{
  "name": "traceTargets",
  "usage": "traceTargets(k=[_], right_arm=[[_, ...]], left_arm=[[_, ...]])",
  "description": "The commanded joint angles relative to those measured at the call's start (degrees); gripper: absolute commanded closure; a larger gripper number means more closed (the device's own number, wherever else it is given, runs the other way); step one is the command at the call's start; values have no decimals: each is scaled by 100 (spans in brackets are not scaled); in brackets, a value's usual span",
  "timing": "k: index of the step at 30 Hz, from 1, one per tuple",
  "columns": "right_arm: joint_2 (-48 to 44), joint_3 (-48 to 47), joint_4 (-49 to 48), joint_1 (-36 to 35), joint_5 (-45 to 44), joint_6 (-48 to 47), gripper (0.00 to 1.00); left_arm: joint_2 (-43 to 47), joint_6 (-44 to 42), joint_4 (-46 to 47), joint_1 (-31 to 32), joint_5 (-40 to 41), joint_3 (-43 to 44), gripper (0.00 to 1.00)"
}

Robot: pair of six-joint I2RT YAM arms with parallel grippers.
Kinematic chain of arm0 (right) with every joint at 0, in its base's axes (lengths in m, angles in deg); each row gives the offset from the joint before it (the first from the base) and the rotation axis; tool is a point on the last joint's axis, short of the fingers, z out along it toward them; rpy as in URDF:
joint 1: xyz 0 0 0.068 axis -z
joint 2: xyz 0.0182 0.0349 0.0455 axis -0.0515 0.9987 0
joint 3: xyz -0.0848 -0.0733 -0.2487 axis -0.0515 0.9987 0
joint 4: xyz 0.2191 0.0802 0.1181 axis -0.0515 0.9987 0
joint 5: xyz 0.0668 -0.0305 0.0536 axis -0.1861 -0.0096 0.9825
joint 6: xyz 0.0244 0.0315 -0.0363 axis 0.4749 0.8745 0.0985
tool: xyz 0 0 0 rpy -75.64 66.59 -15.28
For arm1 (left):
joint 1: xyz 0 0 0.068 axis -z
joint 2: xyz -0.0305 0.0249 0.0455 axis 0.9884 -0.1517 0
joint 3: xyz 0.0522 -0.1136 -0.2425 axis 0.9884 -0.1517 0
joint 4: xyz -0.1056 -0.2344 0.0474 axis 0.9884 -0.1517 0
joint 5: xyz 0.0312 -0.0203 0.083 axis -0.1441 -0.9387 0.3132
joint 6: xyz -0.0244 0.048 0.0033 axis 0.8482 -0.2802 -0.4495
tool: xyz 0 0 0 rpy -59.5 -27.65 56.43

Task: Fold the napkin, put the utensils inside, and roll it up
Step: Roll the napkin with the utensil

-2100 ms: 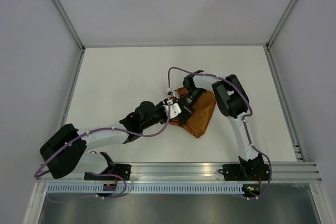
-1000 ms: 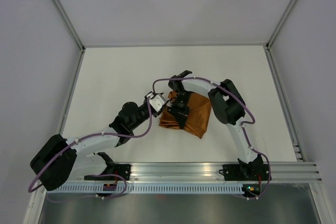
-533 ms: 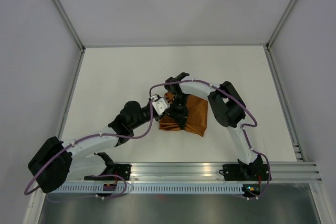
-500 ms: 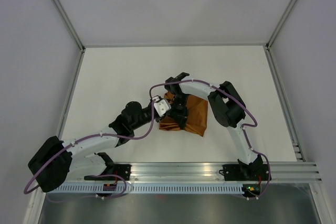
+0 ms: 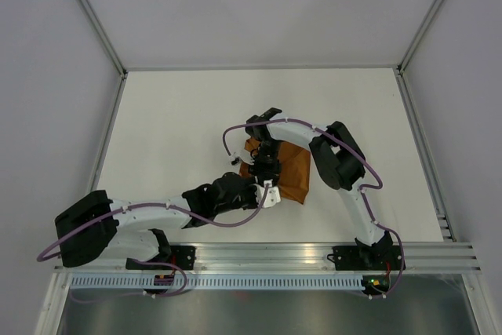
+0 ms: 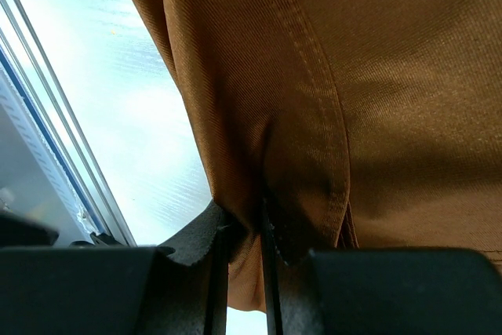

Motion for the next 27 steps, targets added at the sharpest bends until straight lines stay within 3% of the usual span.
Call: traceTargets(k=[1,15,27], right_arm=[[817,230,-1508,36,-1526,-565,99],[870,194,-1463,36,-1579,-538,99],[976,177,-1464,54,-1658,-494,99]], left_arm=[[12,-289,-246,298,678,-71,50],[-700,-623,457,194,988,-239,39],[-1087,-808,537,115,760,-28,39]])
